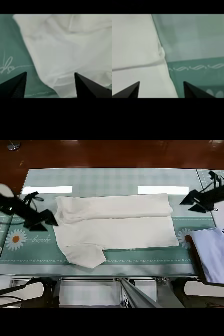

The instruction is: Fold the shirts.

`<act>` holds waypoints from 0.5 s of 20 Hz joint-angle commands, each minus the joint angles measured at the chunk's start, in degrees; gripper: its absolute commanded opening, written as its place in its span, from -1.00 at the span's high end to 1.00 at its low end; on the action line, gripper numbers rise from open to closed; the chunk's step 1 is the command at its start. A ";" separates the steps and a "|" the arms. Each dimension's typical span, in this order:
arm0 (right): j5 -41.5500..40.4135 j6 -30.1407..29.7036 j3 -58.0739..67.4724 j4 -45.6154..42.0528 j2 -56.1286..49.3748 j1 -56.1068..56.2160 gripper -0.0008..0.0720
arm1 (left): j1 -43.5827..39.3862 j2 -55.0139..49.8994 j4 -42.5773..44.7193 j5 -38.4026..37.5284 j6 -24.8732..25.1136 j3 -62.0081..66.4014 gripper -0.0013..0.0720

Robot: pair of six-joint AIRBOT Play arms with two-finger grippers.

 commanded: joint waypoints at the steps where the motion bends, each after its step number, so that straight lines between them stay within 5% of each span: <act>1: -10.62 -3.48 -20.11 7.69 11.91 -1.57 -0.74 | 8.63 9.46 -9.99 4.74 3.89 -16.35 -0.95; 3: -13.68 -7.48 -27.85 15.69 16.59 -0.81 -0.74 | 12.76 15.28 -17.97 8.44 6.19 -24.50 -0.95; 10: -13.70 -9.03 -31.47 19.63 19.87 1.97 -0.74 | 10.49 19.54 -15.10 8.07 7.02 -33.83 -0.95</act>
